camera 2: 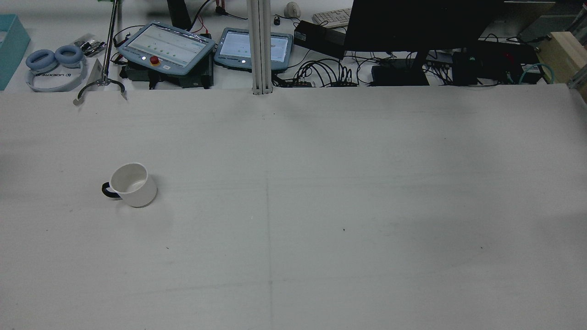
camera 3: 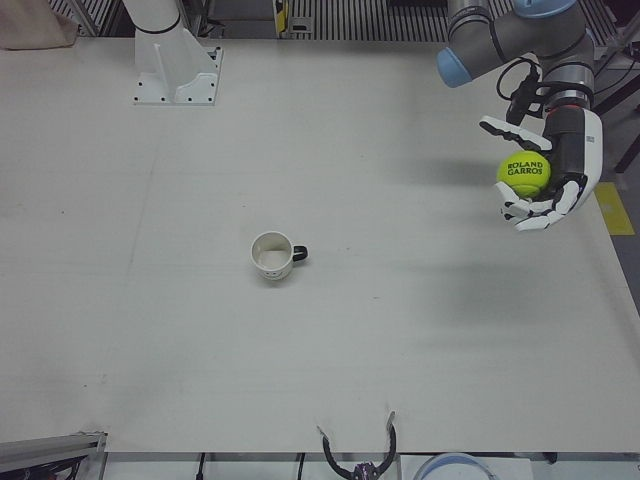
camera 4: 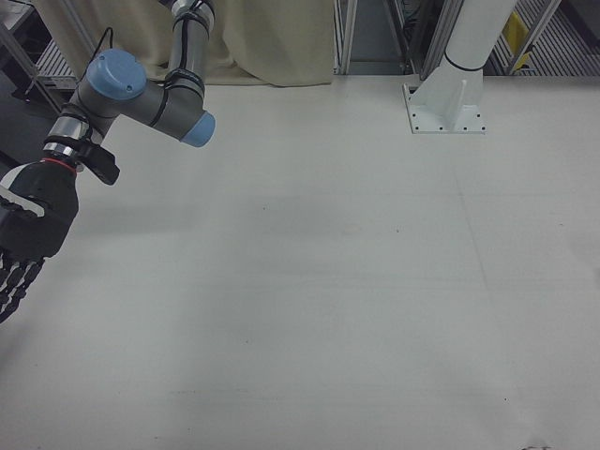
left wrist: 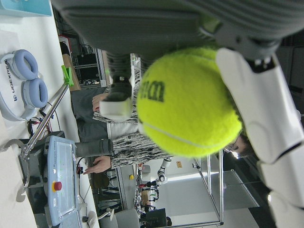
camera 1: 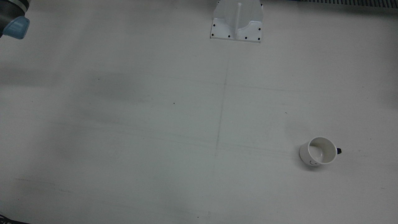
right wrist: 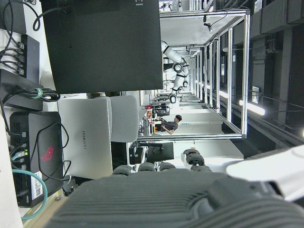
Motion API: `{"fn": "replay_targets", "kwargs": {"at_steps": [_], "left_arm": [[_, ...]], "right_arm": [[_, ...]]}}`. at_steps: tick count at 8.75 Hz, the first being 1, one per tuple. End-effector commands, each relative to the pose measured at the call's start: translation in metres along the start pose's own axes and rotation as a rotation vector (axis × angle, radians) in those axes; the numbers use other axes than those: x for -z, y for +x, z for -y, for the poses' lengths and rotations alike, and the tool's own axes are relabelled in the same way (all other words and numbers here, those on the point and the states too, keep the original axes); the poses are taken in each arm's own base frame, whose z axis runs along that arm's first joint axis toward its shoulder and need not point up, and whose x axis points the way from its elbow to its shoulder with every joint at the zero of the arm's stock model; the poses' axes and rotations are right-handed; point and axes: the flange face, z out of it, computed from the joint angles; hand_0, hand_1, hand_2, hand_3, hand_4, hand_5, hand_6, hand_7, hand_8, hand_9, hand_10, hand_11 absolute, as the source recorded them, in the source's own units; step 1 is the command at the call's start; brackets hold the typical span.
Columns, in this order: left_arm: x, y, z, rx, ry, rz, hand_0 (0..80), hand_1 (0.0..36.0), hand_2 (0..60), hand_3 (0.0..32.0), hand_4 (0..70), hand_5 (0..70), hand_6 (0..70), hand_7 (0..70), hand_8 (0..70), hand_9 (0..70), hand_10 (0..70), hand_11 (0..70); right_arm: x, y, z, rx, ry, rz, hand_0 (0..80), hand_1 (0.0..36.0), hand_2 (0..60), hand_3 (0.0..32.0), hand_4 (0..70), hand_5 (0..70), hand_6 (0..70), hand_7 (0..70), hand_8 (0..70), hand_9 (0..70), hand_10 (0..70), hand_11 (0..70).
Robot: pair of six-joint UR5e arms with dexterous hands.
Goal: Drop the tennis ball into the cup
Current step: 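Hold the yellow tennis ball in the left hand and bring it into view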
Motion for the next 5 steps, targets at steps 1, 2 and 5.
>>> {"fn": "replay_targets", "kwargs": {"at_steps": [1,2,5], "left_arm": [[-0.004,0.002,-0.008,-0.001,-0.009,-0.007,50.1,7.6,9.2,0.0,20.8,25.2,70.0,70.0,46.8,60.2,49.5,70.0],[-0.005,0.004,-0.015,-0.002,-0.017,-0.019,50.5,8.6,7.4,0.0,21.0,23.8,70.0,70.0,46.6,60.2,49.3,70.0],[-0.087,-0.061,-0.072,-0.001,-0.076,0.084,51.4,9.8,7.4,0.0,22.5,22.6,70.0,70.0,45.9,59.3,48.3,68.9]], "right_arm": [[0.0,-0.001,0.0,0.0,0.0,0.002,0.0,0.0,0.0,0.0,0.0,0.0,0.0,0.0,0.0,0.0,0.0,0.0],[0.0,-0.001,-0.001,-0.001,-0.002,0.001,0.0,0.0,0.0,0.0,0.0,0.0,0.0,0.0,0.0,0.0,0.0,0.0],[0.0,0.0,-0.001,0.0,-0.002,0.0,0.0,0.0,0.0,0.0,0.0,0.0,0.0,0.0,0.0,0.0,0.0,0.0]]}}
